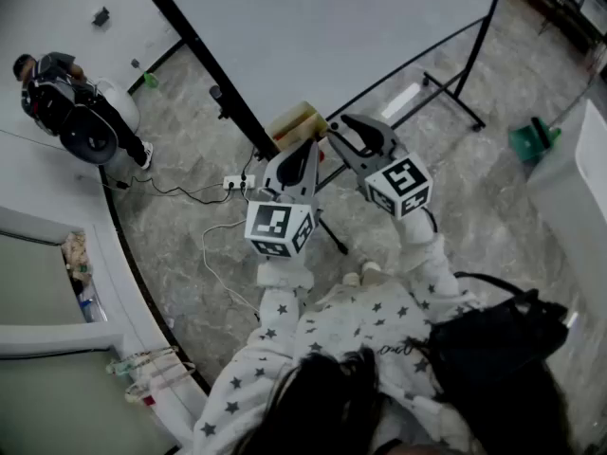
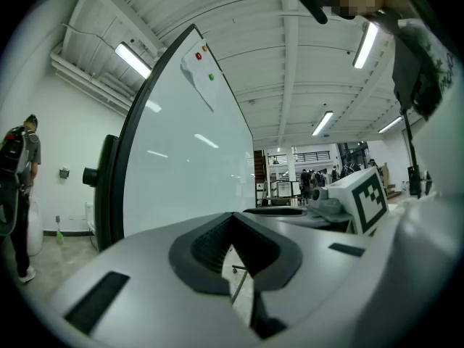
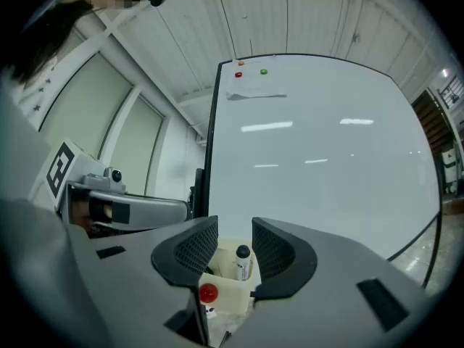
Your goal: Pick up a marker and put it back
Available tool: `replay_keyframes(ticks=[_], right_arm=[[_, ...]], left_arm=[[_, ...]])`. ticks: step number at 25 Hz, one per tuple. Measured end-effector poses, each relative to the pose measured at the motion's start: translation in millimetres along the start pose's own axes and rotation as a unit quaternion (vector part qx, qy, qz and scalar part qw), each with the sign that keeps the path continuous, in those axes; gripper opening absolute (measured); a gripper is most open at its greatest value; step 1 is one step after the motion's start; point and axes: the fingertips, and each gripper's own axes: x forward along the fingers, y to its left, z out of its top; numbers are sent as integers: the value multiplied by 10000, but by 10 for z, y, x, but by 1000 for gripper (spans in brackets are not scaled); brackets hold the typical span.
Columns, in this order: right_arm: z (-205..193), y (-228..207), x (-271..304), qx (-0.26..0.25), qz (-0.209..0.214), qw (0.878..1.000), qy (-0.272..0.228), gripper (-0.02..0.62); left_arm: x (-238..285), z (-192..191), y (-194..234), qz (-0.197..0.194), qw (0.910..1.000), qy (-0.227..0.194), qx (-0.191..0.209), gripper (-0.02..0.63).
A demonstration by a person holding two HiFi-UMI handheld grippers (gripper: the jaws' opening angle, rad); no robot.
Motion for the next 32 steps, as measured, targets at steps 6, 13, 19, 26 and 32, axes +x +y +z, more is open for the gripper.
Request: replay_keyframes(ticks=[6,13,19,26,32], right_arm=[[-326,-16,103,97,55,9997,237,135],[-593,-103,356,99,94,9993,361,133],[-626,-144,394,-67,59,9992,388,81],[-359,-96,227,79,111,9995,300,81],[0,-79,139,34,205,9996,184,81]], left_arm=[[15,-117,38,24,10000,36,-72,1],[159,-300,210,83,9997,177,-123,2],[181,-391,214,79,9996,244,-152,2],[135,-285,71,45,9996,244,-135,2],[113,-131,7,-130,9995,208,-178,1]])
